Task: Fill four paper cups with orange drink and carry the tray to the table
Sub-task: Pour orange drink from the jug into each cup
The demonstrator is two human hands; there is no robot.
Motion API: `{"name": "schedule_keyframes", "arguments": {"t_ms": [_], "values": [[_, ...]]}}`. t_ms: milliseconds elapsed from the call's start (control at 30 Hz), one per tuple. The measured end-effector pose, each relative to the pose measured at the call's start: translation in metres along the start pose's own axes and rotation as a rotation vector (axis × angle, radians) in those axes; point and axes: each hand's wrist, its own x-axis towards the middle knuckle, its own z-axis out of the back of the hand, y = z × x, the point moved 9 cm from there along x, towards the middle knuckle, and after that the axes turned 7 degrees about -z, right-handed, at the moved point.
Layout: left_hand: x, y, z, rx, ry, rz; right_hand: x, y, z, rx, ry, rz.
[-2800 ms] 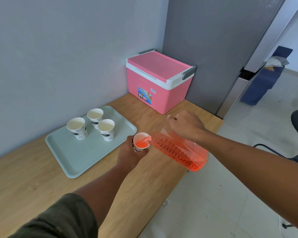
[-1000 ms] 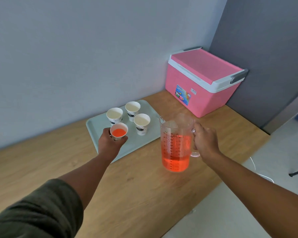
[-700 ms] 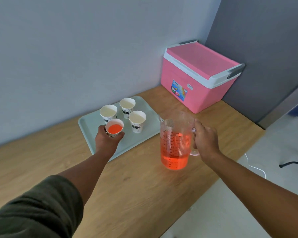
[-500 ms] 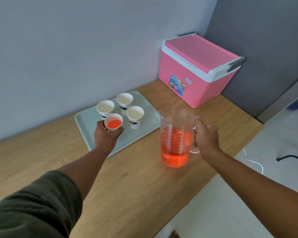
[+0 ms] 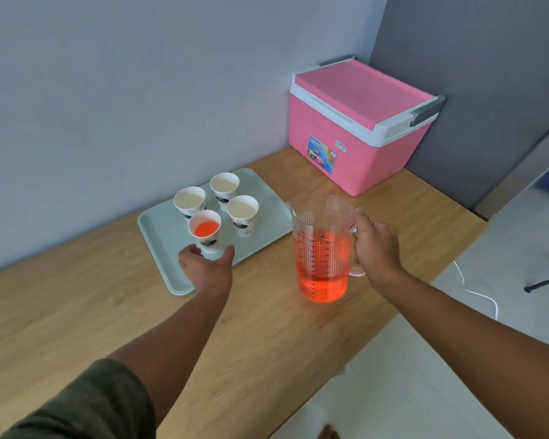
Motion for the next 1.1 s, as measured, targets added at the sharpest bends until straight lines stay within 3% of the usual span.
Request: {"name": "schedule_keyframes", "arguments": {"t_ms": [267,500,700,833,967,1100], "values": [[-0.029,-0.022,-0.061,0.022,0.210,-0.070,0.001,-0.007,0.023,-0.027,0.009,0.005],[-0.006,-0.046,-0.096,-0.032,0.193,-0.006,-0.001,-0.009,0.056,-0.043,-0.058,0.001],[0.011,-0.044,-0.095,0.073,0.037,0.145,-0.002,-0.013,0.080,-0.077,-0.100,0.012],[0.026,-0.041,-0.104,0.017,0.080,0.218,-0.007,-0.015,0.091,-0.090,-0.119,0.025],[0.027,-0.055,-0.110,0.008,0.110,0.101,-0.010,-0.019,0.098,-0.093,-0.136,0.016],[0.005,-0.072,-0.120,-0.071,0.210,-0.128,-0.007,-0.016,0.100,-0.110,-0.124,0.049]]}}
